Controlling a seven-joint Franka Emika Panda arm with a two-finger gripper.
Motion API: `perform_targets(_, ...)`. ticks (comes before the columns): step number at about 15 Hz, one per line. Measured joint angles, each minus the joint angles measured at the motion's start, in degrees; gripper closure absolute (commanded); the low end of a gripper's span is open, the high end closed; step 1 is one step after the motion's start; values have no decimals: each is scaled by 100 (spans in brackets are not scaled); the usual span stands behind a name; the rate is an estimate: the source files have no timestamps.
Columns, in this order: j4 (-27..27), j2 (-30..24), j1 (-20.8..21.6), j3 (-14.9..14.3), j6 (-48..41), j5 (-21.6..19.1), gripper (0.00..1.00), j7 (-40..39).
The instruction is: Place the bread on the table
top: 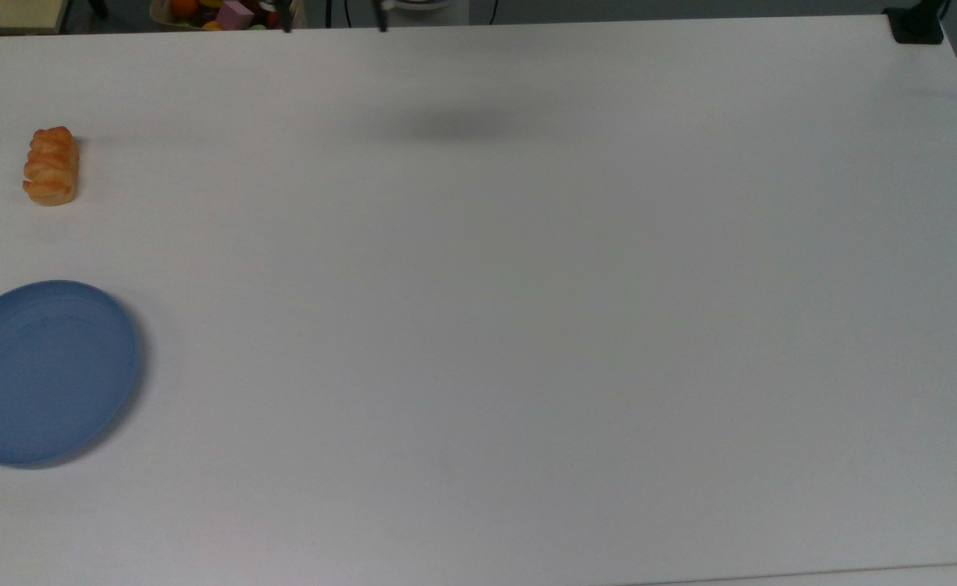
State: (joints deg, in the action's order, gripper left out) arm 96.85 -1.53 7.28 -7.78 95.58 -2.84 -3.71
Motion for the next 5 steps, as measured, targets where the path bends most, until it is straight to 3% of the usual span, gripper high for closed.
perform_targets(2,0,1,25,180,-92,0,0,18)
perform_targets(5,0,0,5,180,-109,0,0,167)
